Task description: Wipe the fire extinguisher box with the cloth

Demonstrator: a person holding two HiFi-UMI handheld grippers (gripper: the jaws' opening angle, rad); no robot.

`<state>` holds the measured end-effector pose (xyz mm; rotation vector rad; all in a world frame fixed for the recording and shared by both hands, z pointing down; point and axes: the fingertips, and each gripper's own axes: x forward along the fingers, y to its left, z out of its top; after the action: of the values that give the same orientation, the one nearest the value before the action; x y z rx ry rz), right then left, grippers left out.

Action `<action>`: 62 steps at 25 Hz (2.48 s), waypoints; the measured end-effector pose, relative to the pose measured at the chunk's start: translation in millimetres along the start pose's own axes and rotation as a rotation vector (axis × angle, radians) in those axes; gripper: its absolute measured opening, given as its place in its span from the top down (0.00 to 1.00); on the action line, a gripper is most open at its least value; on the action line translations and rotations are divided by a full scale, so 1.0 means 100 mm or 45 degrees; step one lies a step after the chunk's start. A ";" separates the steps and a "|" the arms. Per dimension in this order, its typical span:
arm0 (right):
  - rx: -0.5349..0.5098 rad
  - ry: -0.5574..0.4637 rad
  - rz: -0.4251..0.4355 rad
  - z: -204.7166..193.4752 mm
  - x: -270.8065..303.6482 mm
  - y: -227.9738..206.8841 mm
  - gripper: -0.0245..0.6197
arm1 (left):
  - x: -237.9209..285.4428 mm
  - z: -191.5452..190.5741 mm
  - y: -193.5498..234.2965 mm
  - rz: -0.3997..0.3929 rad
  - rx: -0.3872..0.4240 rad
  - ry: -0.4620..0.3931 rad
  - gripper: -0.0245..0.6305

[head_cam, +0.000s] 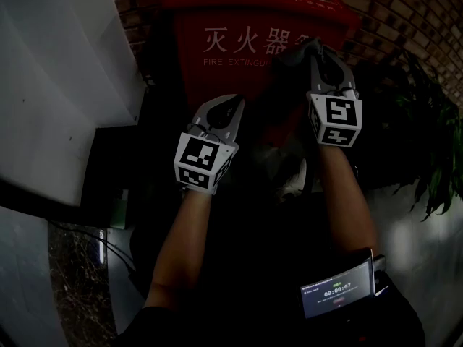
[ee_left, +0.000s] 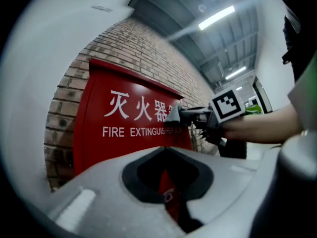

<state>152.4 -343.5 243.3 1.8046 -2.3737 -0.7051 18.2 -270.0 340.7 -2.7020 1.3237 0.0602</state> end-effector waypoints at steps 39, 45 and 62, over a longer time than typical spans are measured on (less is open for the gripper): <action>-0.169 -0.086 0.439 0.29 0.38 2.45 0.91 | -0.53 0.02 1.09 0.314 -0.037 0.000 0.96; -0.156 -0.066 0.360 0.15 0.28 2.01 0.91 | -0.43 0.01 0.97 0.296 0.099 0.005 0.96; -0.081 0.113 -0.027 -0.58 -0.16 0.08 0.91 | -0.14 -0.19 0.33 0.073 0.061 0.048 0.96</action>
<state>169.6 -345.5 301.7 1.7990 -2.2538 -0.6793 -16.9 -281.1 357.4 -2.6386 1.3946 -0.0171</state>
